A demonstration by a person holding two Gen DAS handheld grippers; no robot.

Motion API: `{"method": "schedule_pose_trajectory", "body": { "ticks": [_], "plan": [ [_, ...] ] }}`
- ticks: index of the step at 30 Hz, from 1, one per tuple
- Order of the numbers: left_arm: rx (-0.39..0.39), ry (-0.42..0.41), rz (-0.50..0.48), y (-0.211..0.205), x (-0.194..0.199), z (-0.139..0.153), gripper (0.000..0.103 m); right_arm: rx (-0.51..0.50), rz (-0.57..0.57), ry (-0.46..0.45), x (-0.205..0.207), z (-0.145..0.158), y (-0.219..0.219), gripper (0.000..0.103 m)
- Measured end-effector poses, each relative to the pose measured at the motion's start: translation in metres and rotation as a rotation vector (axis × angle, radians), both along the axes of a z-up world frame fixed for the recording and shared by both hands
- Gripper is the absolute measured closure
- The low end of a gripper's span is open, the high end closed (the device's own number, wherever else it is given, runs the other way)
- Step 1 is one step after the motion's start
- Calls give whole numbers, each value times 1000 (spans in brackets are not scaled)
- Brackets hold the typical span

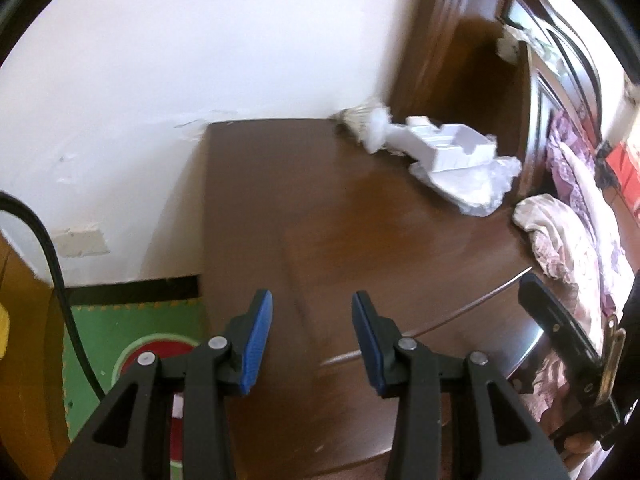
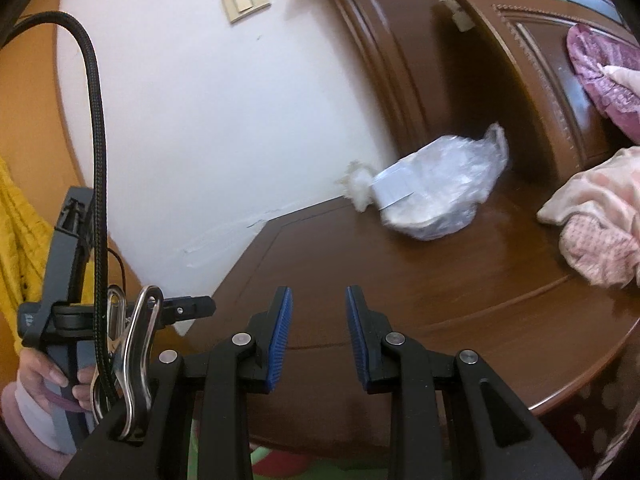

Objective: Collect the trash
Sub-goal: 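Move both open tools from the bin back to the nightstand, then grasp the white plastic tray with the left gripper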

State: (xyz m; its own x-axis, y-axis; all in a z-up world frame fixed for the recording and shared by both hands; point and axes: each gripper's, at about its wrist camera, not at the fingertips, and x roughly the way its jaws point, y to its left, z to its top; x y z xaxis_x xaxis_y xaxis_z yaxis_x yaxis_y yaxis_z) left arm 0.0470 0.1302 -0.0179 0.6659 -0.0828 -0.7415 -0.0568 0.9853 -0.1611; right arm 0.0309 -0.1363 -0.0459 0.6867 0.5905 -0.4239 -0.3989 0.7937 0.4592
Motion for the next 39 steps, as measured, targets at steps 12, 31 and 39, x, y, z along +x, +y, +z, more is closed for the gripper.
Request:
{"method": "schedule_pose_trajectory", "body": {
  "ticks": [12, 31, 39],
  "plan": [
    [28, -30, -131, -68, 67, 21, 60, -16, -119, 24, 28, -12, -50, 74],
    [14, -25, -48, -101, 190, 35, 60, 8, -126, 50, 36, -31, -69, 74],
    [-10, 35, -27, -103, 222, 21, 60, 16, -121, 61, 37, -37, -75, 74]
  ]
}}
